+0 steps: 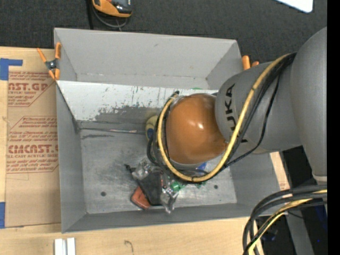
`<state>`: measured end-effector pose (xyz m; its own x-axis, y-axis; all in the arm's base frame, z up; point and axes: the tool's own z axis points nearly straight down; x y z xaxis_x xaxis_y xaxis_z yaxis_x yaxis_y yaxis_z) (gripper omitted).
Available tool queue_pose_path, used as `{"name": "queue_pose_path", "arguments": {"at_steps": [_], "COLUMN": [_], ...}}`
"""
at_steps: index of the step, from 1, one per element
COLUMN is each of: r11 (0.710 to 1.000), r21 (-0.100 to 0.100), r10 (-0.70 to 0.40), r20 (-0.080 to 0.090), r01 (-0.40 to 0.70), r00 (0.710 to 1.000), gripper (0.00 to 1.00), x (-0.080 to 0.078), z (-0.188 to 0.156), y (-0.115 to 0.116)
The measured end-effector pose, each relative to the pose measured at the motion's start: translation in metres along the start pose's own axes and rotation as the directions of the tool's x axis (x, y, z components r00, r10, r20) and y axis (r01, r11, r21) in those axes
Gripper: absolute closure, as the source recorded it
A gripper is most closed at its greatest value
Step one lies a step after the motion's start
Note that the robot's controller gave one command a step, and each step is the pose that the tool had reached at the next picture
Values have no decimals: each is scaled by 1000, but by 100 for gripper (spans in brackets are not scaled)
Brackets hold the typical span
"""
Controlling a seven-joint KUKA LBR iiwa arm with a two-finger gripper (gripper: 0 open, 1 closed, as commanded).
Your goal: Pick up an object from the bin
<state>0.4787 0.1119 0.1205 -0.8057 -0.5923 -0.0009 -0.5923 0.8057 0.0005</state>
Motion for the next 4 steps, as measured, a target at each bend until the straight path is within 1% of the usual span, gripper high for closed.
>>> {"name": "queue_pose_path", "arguments": {"at_steps": [1,2,3,4], "r11": [1000,985,966,963], "r21": [0,2,13,13], "r10": [-26,-171,-257,-270], "r20": [0,3,23,24], "r01": [26,171,257,270], "r00": [1000,985,966,963], "gripper": [0,0,100,100], "x": [6,-3,-13,-13], "z": [-2,46,52,52], "y": [-13,-20,-20,-20]}}
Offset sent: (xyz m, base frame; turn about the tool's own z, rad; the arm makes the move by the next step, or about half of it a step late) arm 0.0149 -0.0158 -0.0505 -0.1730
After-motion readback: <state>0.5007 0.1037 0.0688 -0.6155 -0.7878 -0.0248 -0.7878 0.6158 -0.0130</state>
